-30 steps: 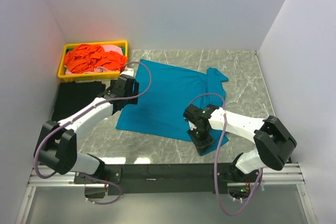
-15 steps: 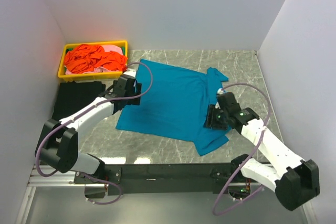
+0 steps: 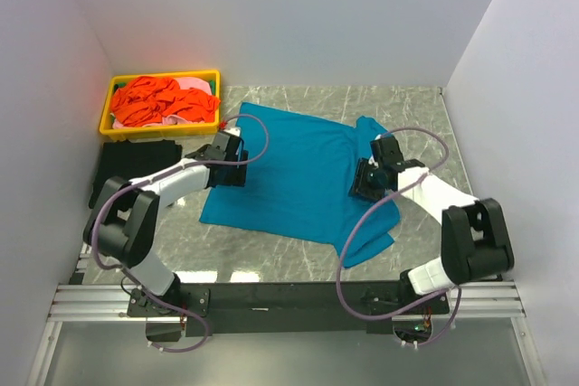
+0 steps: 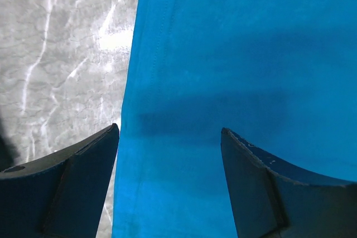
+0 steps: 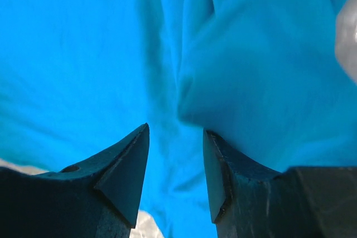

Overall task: Fold and stack the t-shirts
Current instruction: Flatten the tshirt out

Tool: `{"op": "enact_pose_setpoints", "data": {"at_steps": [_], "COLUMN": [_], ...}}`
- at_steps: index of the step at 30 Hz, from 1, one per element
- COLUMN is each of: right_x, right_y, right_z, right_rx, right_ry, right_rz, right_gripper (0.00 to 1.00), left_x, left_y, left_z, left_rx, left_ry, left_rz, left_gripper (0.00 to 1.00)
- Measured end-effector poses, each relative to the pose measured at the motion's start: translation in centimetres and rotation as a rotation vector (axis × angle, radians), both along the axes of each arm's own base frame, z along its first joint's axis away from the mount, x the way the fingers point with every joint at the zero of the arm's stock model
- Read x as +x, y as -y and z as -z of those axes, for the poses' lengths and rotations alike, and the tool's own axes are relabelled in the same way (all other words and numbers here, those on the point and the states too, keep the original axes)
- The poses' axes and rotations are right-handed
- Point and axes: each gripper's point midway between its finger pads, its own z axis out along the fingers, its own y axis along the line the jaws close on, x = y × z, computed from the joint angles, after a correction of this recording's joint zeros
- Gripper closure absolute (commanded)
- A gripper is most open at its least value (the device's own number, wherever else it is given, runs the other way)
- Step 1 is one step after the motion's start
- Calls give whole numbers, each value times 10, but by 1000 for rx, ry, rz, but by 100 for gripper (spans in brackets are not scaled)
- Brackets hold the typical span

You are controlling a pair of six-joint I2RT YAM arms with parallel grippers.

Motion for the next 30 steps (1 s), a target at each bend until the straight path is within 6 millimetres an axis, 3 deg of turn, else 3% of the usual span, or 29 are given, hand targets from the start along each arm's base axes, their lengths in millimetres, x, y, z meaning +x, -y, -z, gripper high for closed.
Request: {"op": "enact_pose_setpoints", "data": {"at_steps": [7,12,17,19,23,30], "right_x": [41,73,123,131,118,52], "right_y": [-1,-8,-18,-19,-12,17], "right_z": [12,20,15,12,-6,-58], "right_rx": [-14,-13,-13,-17,-33,-68], "right_ry": [-27,-46,0,16,50,161], "right_rz": [7,-13,-50,-59,-50,20], "right_gripper": [49,46,44,43,42,45], "left_x": [6,12,14,14,16,21], "left_y": [-19,-37,-35,-35,-34,-31], "left_z": [22,25,23,20,11,-25], "left_rx": [-48,-78,-88,-90,-101,-141], "left_ry": [-73,-88,-83,-76,-51,42], "left_rz": [-79,-144,-140,-139,-138,-127], "left_gripper": [23,22,22,21,21,21]}}
